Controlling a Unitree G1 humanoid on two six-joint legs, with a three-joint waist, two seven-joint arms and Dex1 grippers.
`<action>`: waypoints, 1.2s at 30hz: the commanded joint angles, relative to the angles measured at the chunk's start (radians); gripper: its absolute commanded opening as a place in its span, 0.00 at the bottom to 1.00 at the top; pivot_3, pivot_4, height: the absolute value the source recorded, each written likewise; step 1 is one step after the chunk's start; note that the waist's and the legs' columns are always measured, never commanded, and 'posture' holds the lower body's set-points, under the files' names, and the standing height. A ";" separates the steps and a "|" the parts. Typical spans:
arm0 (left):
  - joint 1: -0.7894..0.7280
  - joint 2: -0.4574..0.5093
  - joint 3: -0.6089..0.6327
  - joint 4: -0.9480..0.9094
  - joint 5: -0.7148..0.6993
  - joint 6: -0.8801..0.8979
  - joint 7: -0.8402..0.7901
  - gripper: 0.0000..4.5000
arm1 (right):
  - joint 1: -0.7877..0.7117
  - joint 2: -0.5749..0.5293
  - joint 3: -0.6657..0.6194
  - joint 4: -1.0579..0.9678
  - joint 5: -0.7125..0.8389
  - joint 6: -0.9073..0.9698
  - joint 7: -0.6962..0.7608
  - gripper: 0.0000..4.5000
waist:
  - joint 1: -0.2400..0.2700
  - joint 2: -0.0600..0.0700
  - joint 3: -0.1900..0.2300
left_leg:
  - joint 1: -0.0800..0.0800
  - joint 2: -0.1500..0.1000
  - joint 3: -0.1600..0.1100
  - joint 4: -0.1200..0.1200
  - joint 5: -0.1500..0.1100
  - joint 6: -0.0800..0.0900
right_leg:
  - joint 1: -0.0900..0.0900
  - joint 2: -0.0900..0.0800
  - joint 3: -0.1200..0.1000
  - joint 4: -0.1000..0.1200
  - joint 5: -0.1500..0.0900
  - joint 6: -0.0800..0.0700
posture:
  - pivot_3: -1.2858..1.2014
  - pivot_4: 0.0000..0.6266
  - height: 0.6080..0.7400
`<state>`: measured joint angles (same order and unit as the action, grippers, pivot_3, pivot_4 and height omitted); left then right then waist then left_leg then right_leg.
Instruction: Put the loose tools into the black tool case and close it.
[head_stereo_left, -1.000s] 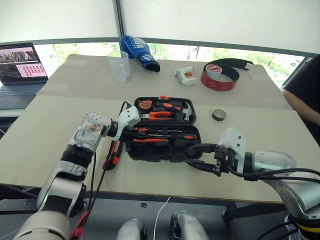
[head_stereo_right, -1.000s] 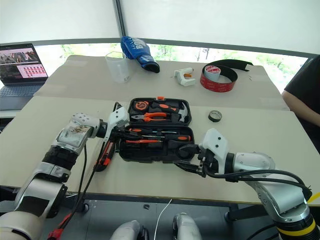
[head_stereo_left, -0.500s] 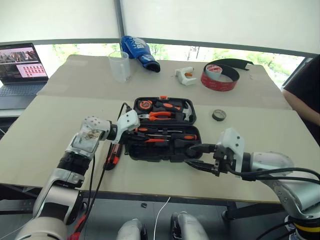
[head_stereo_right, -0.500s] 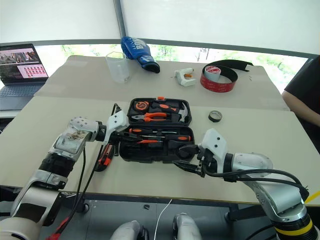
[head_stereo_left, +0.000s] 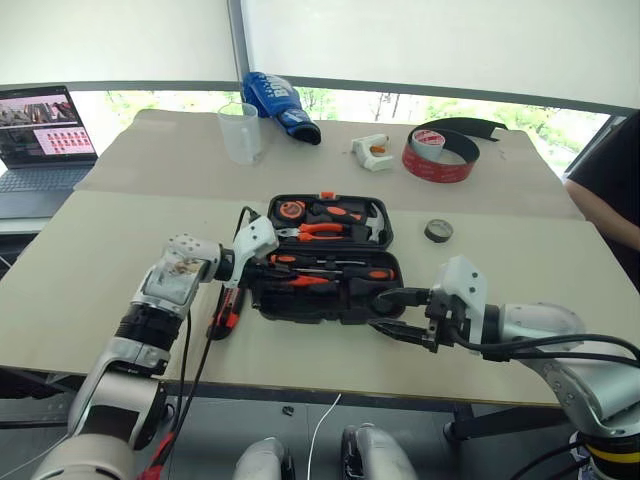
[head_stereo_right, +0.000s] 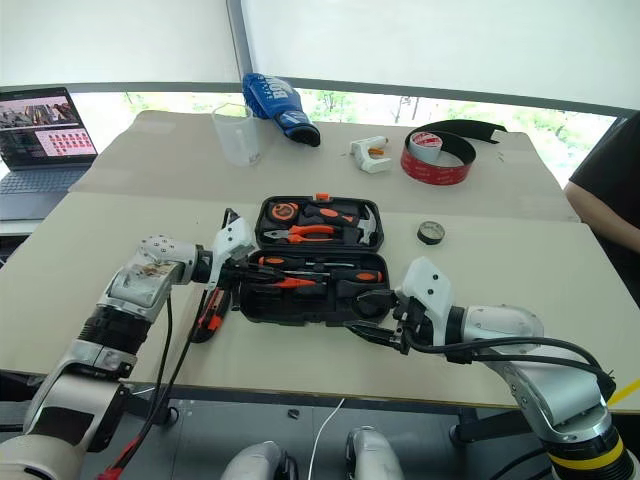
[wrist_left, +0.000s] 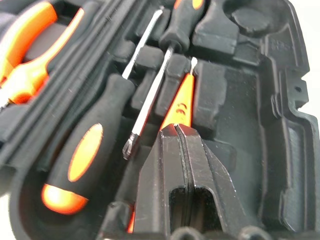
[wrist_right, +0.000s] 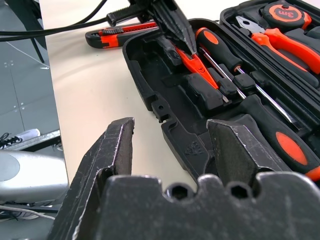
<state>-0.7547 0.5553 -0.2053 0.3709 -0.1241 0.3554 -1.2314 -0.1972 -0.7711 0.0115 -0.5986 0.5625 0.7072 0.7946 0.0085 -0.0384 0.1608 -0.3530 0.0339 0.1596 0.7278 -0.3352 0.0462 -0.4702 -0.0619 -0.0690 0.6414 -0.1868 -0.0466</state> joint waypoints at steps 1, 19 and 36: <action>0.024 0.041 0.081 -0.110 -0.043 0.046 0.041 0.00 | -0.045 0.000 -0.003 -0.015 -0.004 -0.026 0.008 0.73 | -0.004 0.000 0.000 | 0.000 0.000 0.000 0.000 0.000 0.000 | 0.000 0.000 0.000 0.000 0.000 0.000 | 0.52 0.24 0.92; 1.017 0.157 0.913 -1.011 -0.218 0.519 0.371 1.00 | -0.301 0.043 0.146 0.229 -0.054 -0.146 0.248 0.73 | 0.009 0.001 0.000 | 0.001 0.001 -0.001 -0.002 -0.001 -0.002 | -0.001 -0.012 -0.001 0.001 -0.003 0.001 | 0.52 0.24 0.92; 0.606 0.053 0.459 -1.048 -0.275 1.061 0.821 1.00 | -0.234 0.047 0.128 0.133 -0.067 -0.125 0.196 0.73 | -0.005 0.001 -0.001 | 0.009 -0.001 0.001 -0.009 0.002 -0.006 | 0.002 -0.008 0.000 0.003 -0.001 -0.003 | 0.52 0.24 0.92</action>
<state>-0.1318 0.6015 0.2979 -0.6985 -0.4196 1.4274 -0.4339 -0.4362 -0.7188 0.1714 -0.4142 0.4912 0.5765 1.0055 0.0037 -0.0378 0.1601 -0.3433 0.0326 0.1605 0.7182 -0.3335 0.0397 -0.4673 -0.0700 -0.0687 0.6437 -0.1874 -0.0494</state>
